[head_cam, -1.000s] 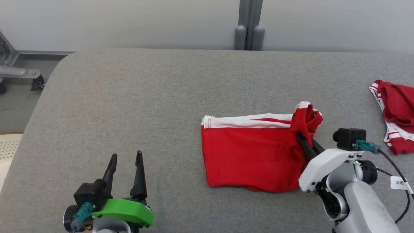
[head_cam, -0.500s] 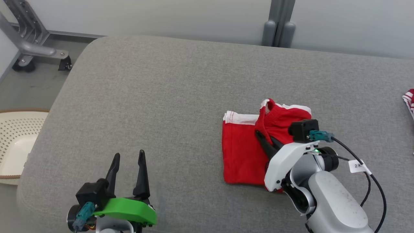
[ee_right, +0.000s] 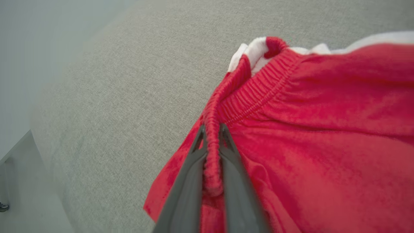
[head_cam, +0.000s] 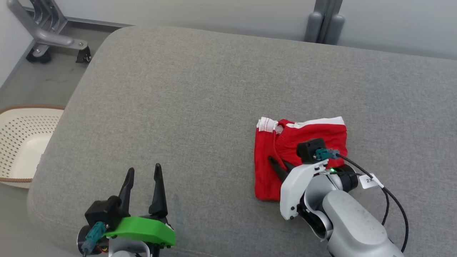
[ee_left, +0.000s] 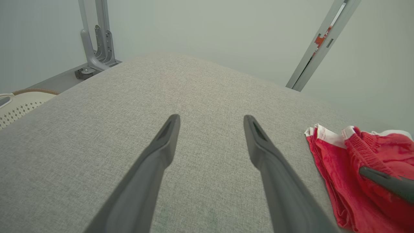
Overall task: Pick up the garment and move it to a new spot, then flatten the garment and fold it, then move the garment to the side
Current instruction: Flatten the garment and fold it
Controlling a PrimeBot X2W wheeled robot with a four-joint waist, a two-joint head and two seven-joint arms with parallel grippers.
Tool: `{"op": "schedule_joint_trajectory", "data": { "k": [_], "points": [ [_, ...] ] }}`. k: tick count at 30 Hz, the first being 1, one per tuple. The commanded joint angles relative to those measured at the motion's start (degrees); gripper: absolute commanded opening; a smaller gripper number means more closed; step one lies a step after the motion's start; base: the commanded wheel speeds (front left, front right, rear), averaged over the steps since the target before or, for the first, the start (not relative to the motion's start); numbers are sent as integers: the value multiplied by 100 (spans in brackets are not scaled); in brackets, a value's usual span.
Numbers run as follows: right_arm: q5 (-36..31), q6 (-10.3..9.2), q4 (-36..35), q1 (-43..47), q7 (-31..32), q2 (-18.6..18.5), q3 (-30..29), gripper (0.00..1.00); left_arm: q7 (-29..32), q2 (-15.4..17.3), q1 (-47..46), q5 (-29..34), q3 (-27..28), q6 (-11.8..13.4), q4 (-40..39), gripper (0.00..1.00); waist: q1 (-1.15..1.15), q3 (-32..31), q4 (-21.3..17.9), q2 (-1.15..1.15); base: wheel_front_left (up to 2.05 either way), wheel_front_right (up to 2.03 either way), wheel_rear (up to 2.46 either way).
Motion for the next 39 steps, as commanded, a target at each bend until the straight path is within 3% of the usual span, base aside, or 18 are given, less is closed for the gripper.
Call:
{"op": "schedule_joint_trajectory", "data": {
  "k": [1, 2, 4, 5, 6, 7, 14, 18, 32, 39],
  "points": [
    [33, -4, 60, -73, -64, -4, 100, 0, -29, -12, -71, 25, 37, -20, -13, 100, 0, 12, -22, 0, 0, 0, 0],
    [72, -5, 87, -89, -94, -5, 159, 1, -28, -20, -71, 35, 53, -28, -11, 100, 0, 14, -36, 0, 0, 0, 0],
    [138, -5, 145, -116, -135, -5, 292, 27, -24, -36, -71, 53, 87, -41, -5, 100, 0, 18, -79, 0, 0, 0, 0],
    [128, -5, 176, -149, -176, -6, 357, 48, -23, -44, -72, 66, 102, -50, 0, 100, 0, 20, -109, 0, 0, 0, 0],
    [109, -5, 203, -177, -199, -7, 412, 93, -23, -48, -77, 79, 111, -58, 5, 100, 0, 22, -129, 0, 0, 0, 0],
    [76, -5, 222, -209, -255, -6, 464, 100, -23, -54, -84, 82, 118, -69, 10, 100, 0, 27, -162, 0, 0, 0, 0],
    [135, -5, 23, -307, -654, -6, 707, 100, -24, -82, -129, 156, 168, -98, 9, 100, 0, 31, -386, 0, 0, 0, 0],
    [27, -5, -192, -259, -931, -12, 524, 100, -24, -95, -131, 199, 212, -119, -29, 100, 0, 19, -534, 0, 0, 0, 0],
    [-778, -5, -1046, 716, -1674, -115, -1391, 100, -24, -129, -193, 319, 259, -137, 85, 100, 0, -373, -1136, 0, 0, 0, 0],
    [-1032, -5, -1361, 1329, -1744, -58, -1887, 100, -24, -139, 164, 353, 388, -181, 139, 100, 0, -685, -1359, 0, 0, 0, 0]
  ]
}}
